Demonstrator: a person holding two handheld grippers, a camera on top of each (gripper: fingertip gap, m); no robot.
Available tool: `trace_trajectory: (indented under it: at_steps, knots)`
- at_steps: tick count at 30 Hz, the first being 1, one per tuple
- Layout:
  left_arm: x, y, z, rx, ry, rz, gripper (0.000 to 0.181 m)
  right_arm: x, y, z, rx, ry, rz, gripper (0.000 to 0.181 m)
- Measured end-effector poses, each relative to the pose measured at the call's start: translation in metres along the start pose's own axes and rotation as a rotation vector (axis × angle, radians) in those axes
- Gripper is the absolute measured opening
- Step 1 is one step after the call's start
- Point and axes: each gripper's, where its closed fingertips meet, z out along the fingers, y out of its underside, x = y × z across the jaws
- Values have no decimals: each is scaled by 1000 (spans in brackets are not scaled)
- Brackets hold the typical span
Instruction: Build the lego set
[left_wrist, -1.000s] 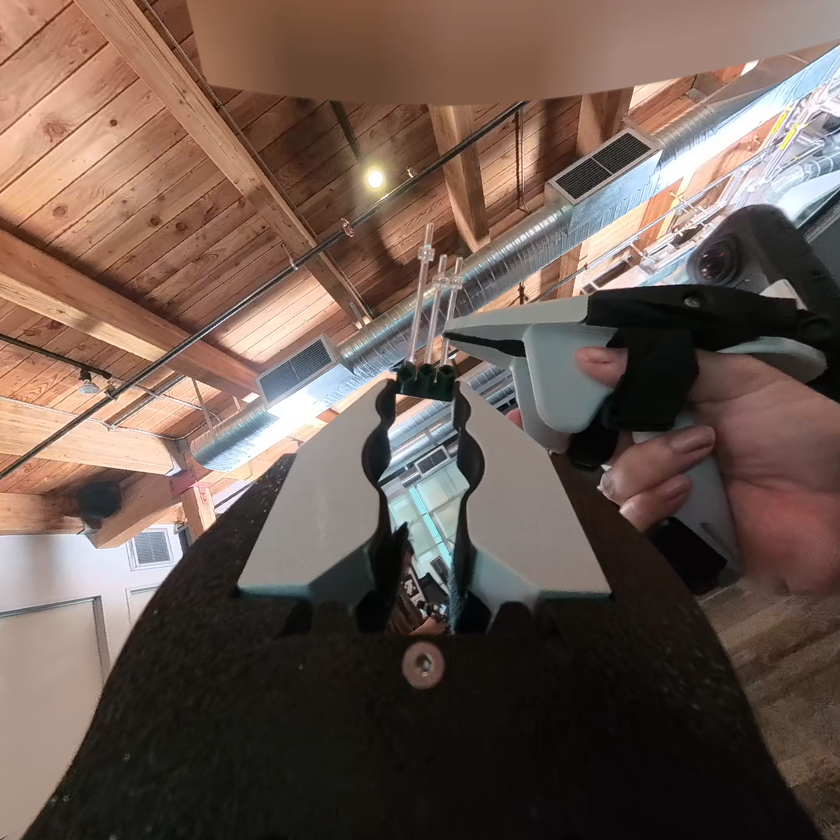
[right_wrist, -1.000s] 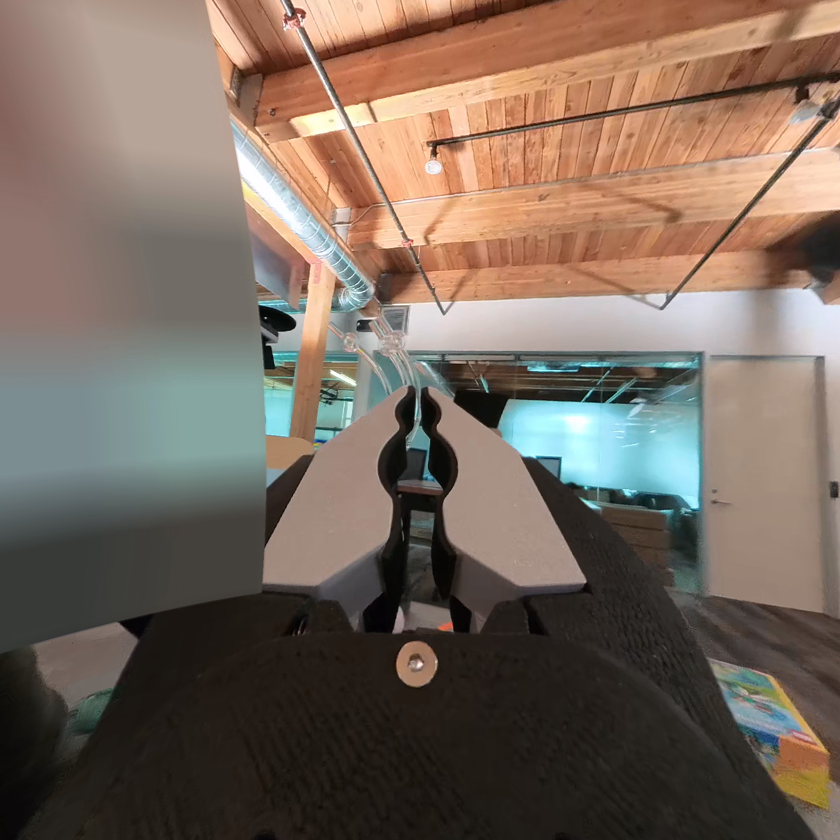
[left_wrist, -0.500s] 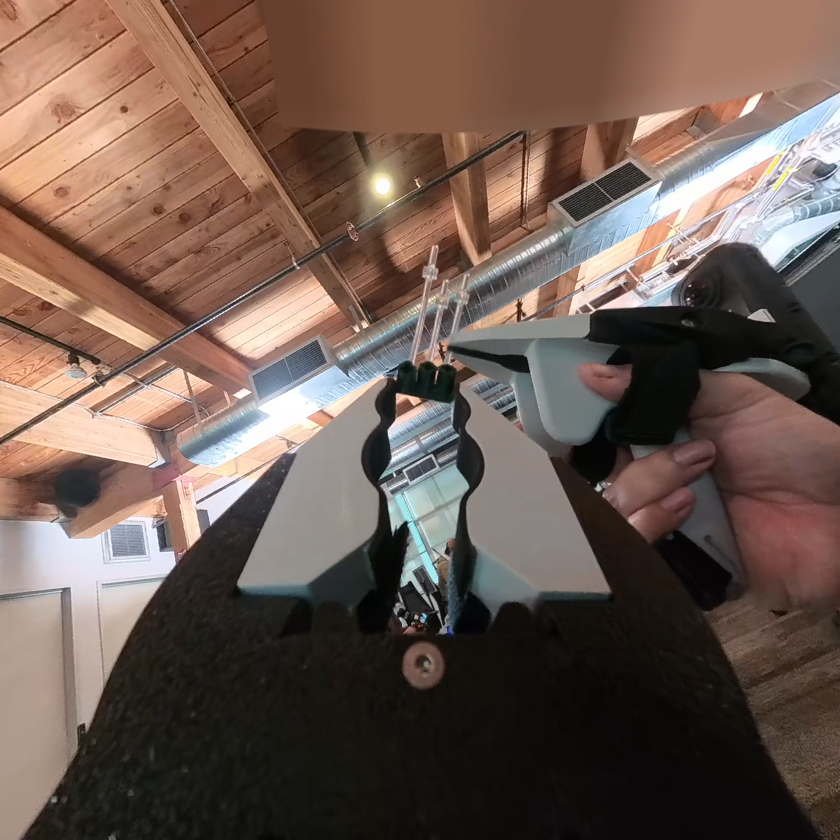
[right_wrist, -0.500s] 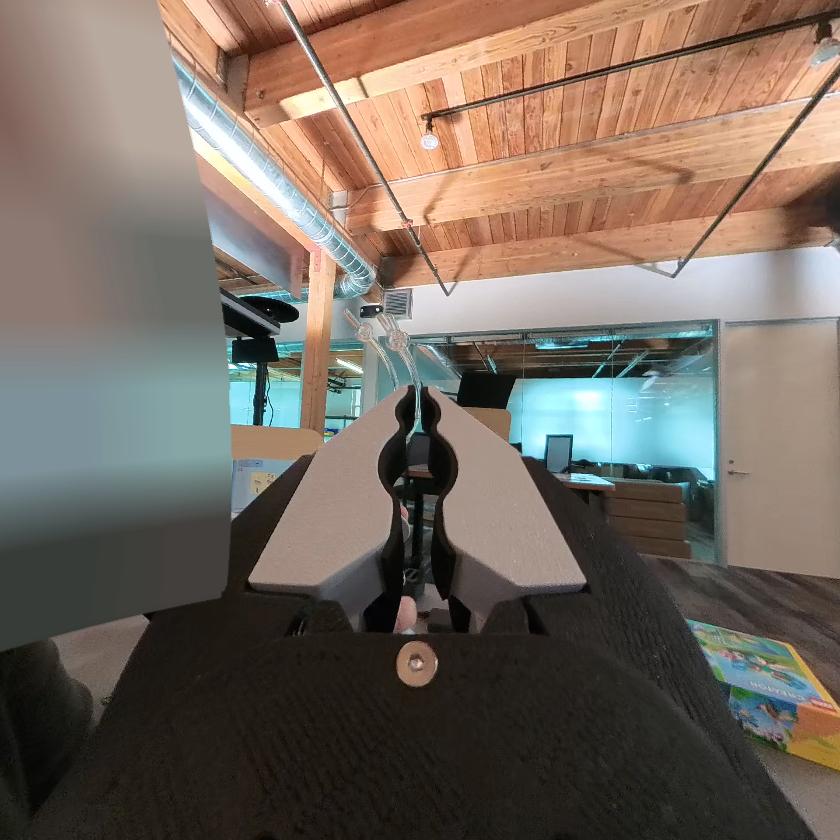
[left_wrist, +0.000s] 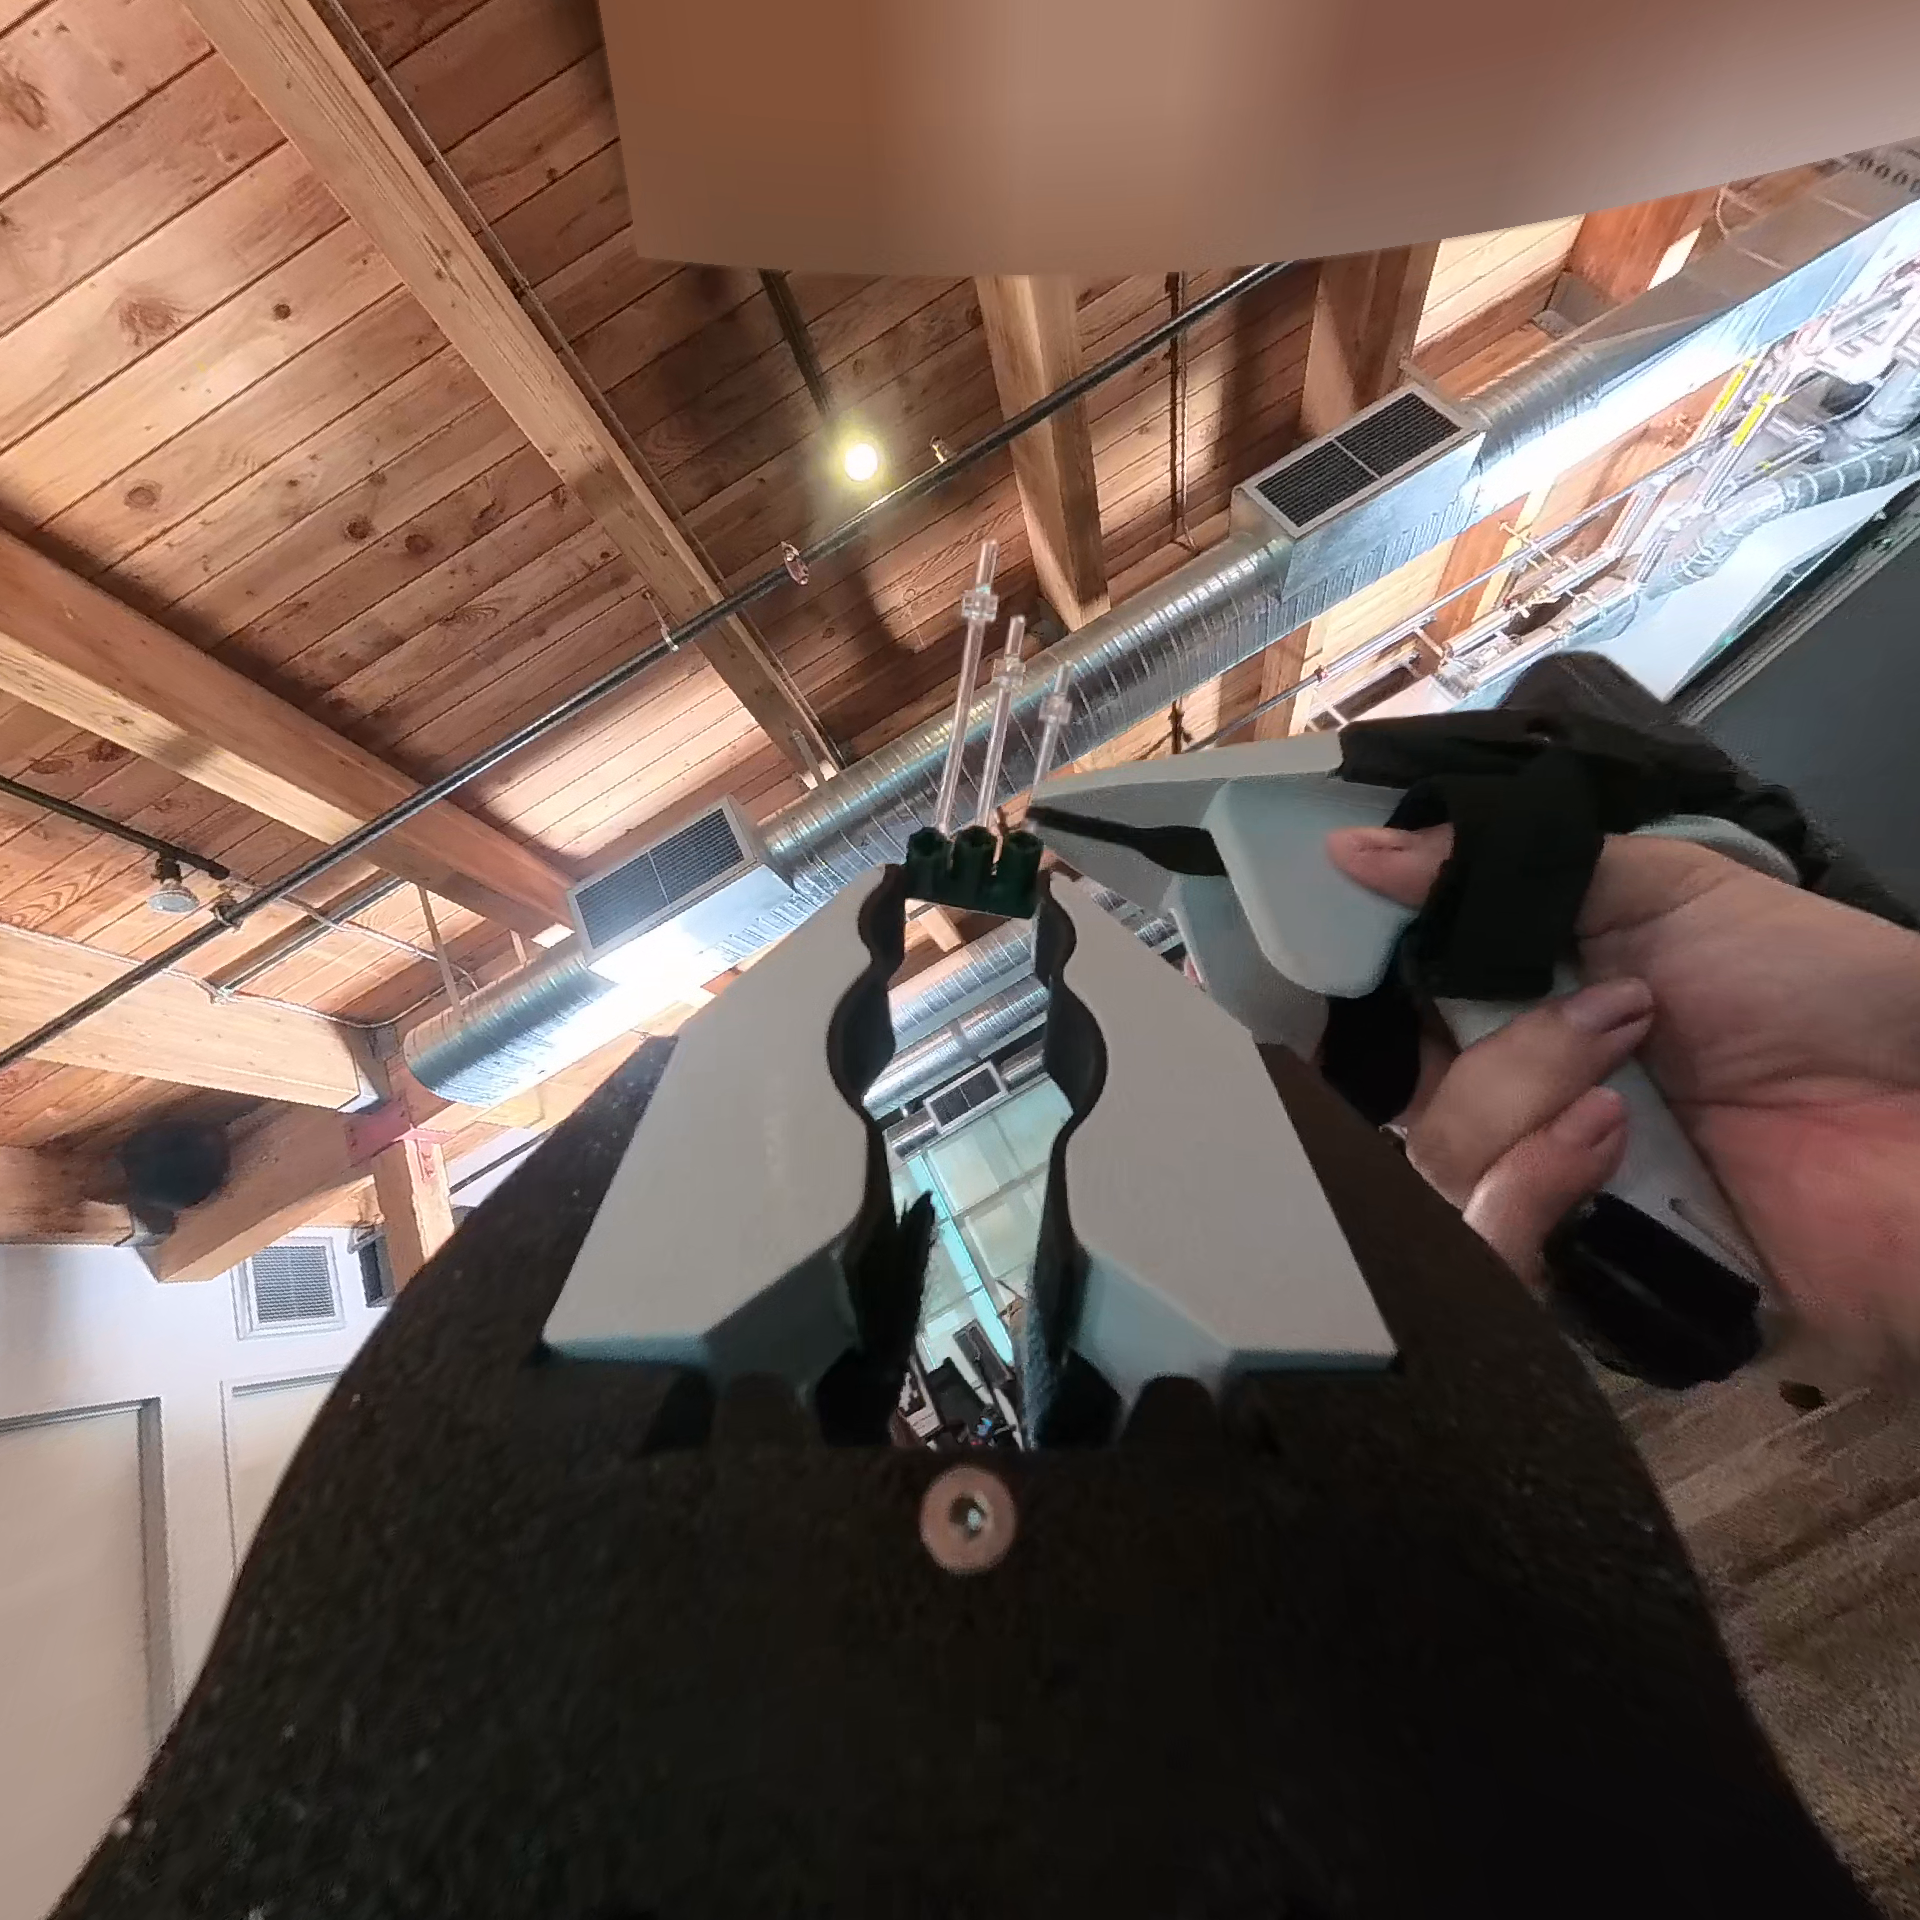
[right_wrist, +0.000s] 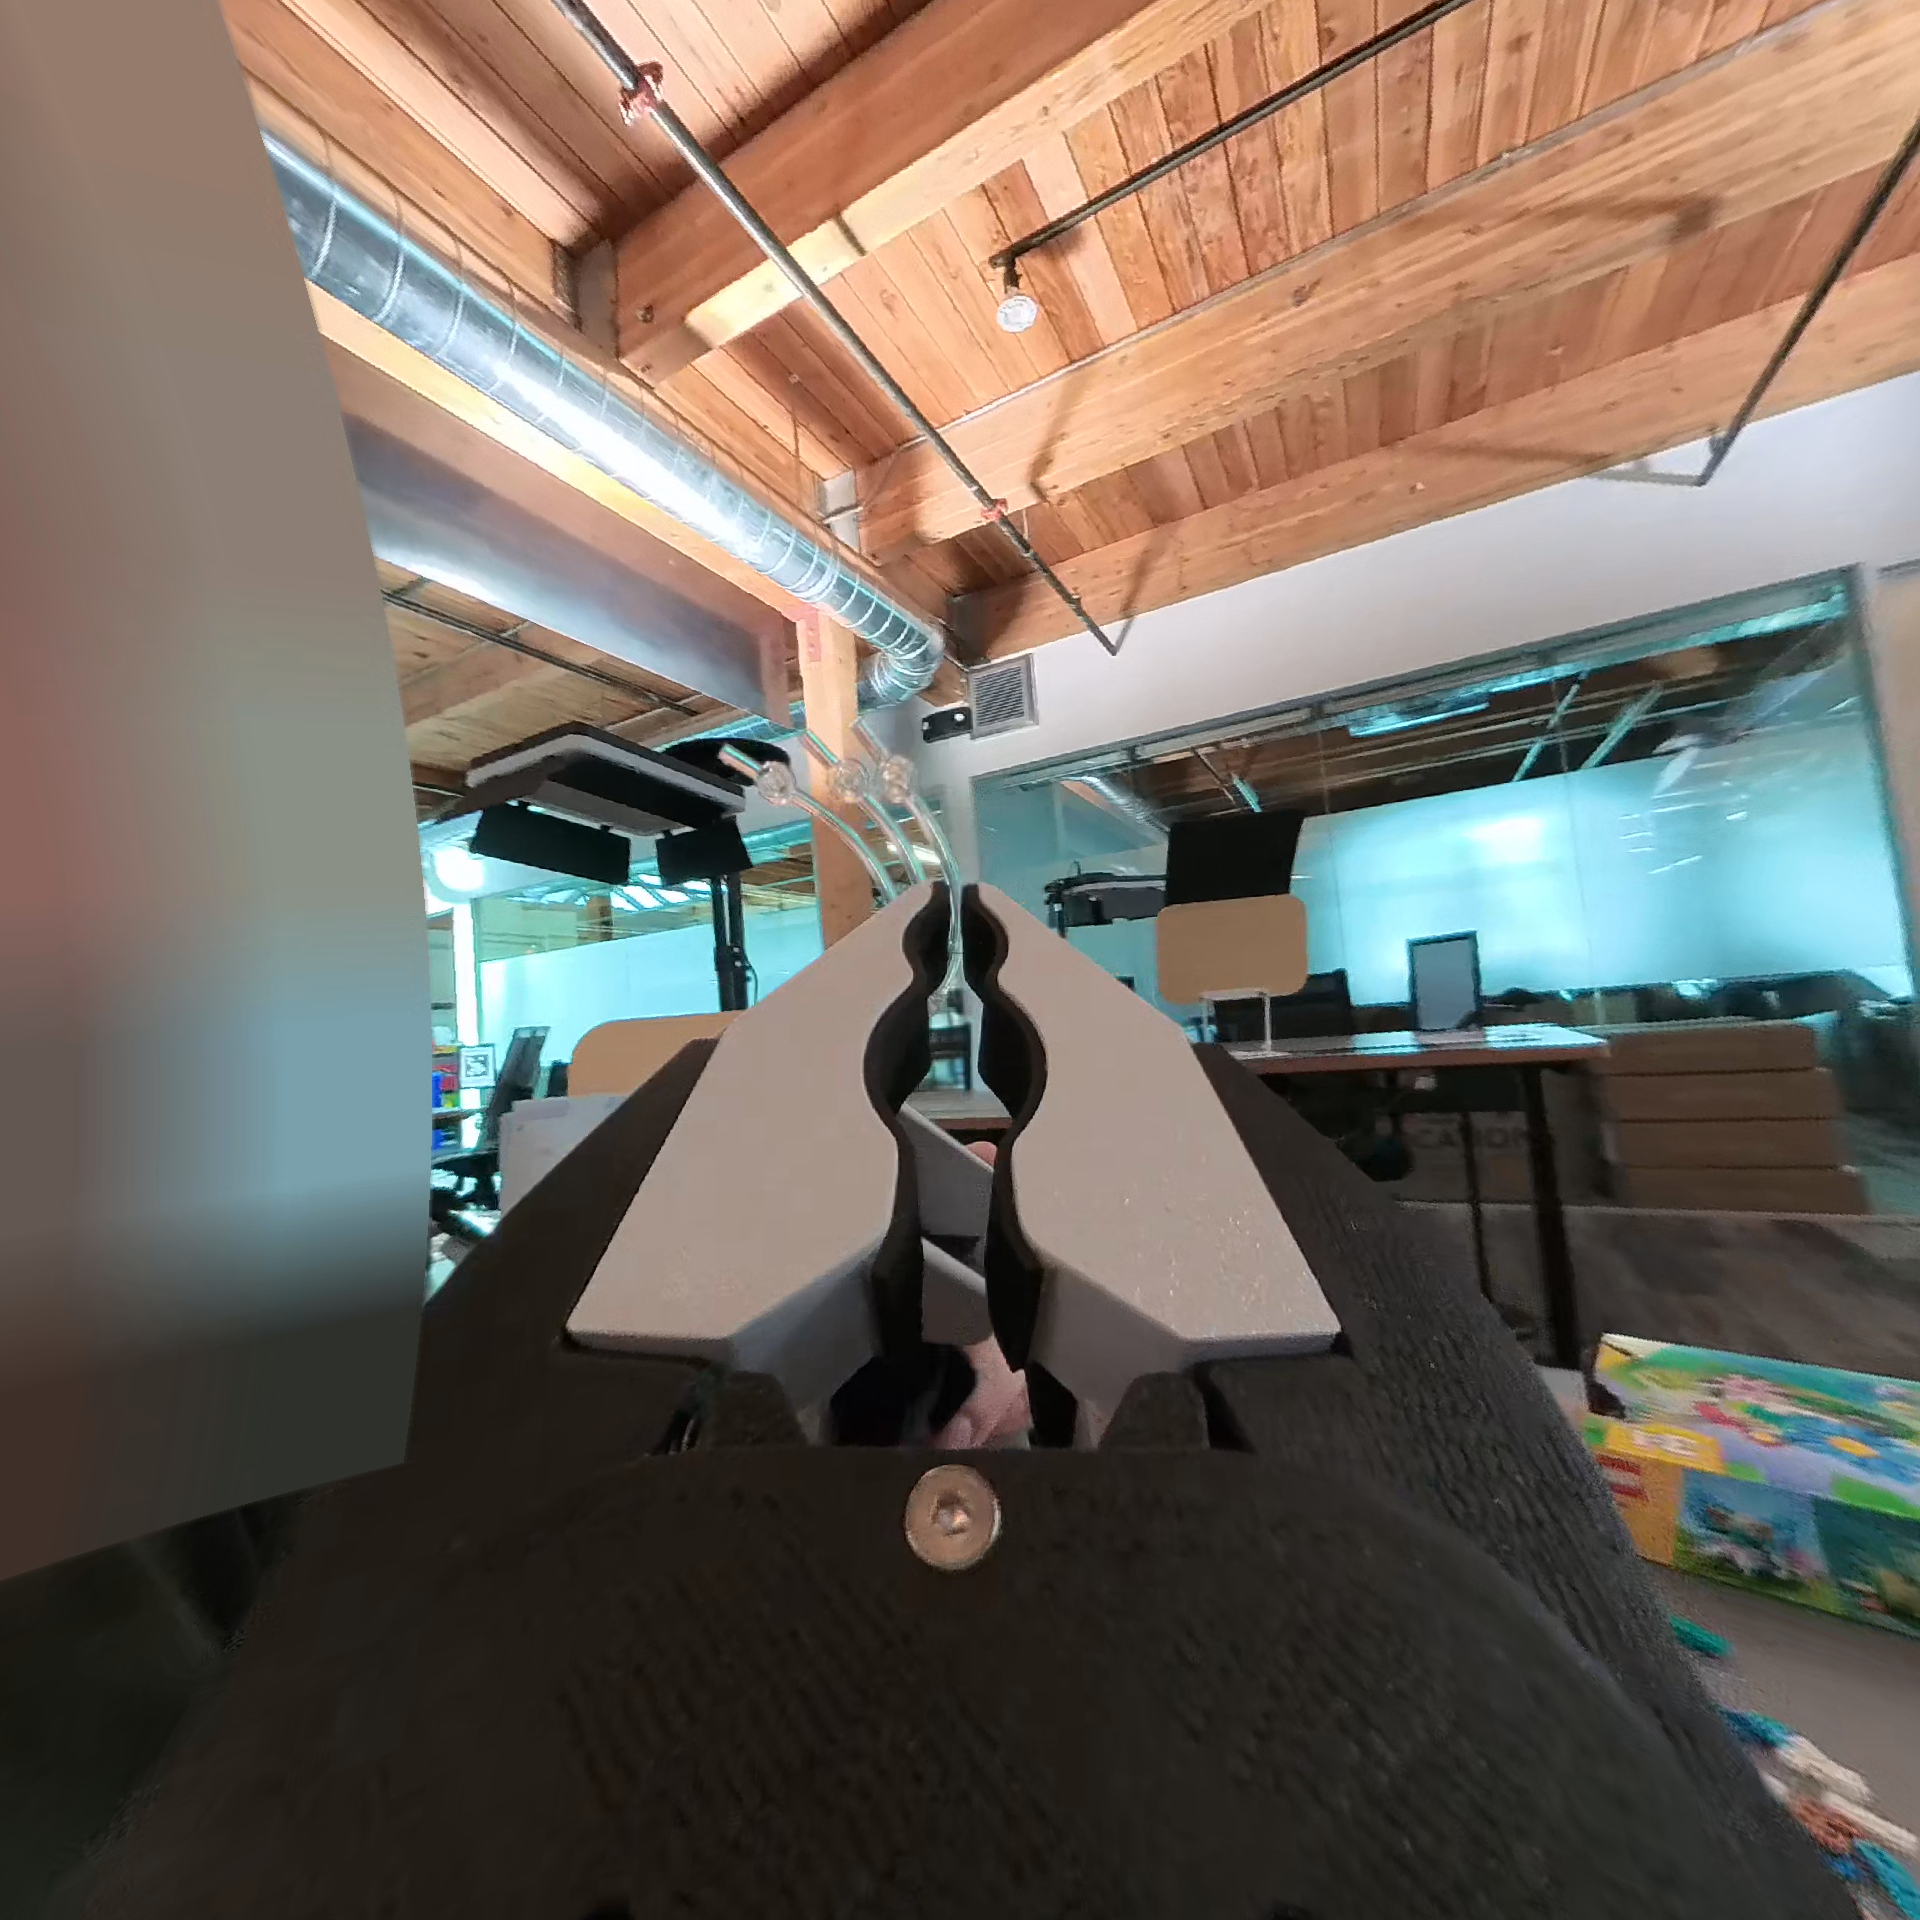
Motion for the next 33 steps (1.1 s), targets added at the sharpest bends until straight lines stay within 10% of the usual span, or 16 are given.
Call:
trace_trajectory:
  at_steps: [33]
  knots:
    - [3, 7, 1, -23, -5, 7, 22, 5, 3, -2, -32, 25, -2, 1]
